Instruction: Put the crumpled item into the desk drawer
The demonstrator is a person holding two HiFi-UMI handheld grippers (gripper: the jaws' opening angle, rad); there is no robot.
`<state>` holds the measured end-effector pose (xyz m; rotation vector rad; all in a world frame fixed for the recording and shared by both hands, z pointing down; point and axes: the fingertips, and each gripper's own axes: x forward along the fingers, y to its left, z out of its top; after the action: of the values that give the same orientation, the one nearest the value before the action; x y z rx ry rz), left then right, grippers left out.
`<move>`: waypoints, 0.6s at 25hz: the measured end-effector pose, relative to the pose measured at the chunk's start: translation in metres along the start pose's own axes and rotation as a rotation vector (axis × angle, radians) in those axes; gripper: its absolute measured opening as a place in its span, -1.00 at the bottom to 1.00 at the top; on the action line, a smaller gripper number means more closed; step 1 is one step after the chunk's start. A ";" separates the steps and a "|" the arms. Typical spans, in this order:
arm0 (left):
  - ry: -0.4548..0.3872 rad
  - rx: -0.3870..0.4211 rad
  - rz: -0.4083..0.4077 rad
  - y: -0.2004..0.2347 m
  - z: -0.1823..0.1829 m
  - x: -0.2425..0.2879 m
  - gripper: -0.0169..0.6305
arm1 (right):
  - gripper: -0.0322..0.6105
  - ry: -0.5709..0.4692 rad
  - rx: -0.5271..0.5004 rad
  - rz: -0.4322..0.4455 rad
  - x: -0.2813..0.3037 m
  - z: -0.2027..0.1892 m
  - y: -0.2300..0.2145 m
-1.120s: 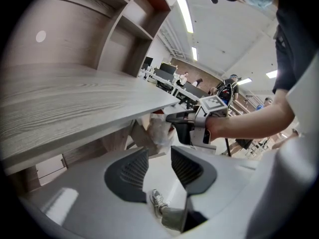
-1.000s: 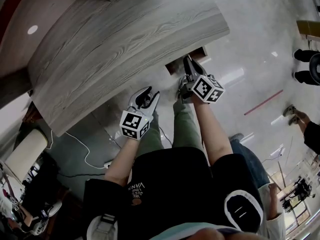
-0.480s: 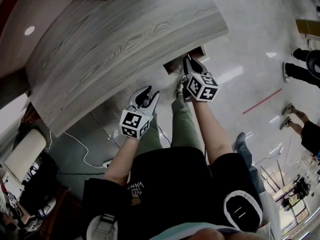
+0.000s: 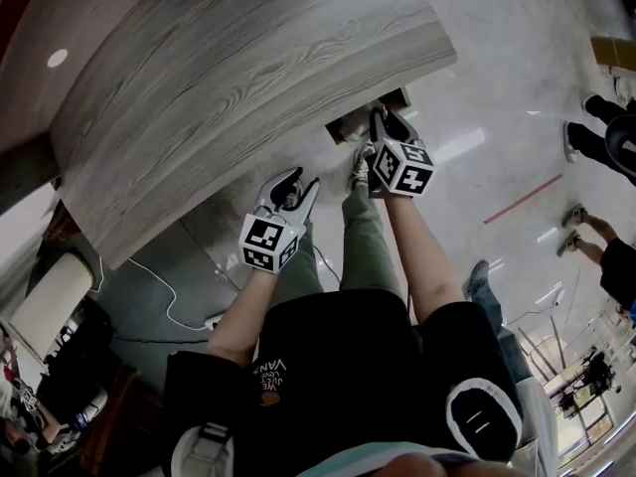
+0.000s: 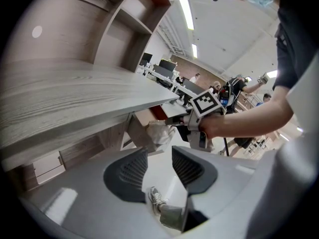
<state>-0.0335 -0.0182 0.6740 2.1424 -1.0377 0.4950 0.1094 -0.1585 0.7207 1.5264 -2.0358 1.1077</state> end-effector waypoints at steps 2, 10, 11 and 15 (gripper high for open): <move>0.000 -0.002 0.001 0.001 0.000 -0.001 -0.45 | -0.71 0.008 -0.003 -0.007 0.000 -0.002 -0.002; 0.001 -0.003 0.004 0.000 -0.002 0.000 -0.45 | -0.64 0.014 -0.015 -0.028 0.000 -0.001 -0.008; 0.002 -0.003 0.004 0.000 -0.002 0.000 -0.45 | -0.64 0.013 -0.016 -0.032 0.000 -0.001 -0.009; 0.005 -0.001 0.002 -0.003 -0.003 0.000 -0.45 | -0.62 0.004 -0.016 -0.051 -0.003 0.001 -0.013</move>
<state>-0.0316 -0.0150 0.6746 2.1384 -1.0376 0.5002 0.1228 -0.1591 0.7226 1.5580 -1.9877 1.0715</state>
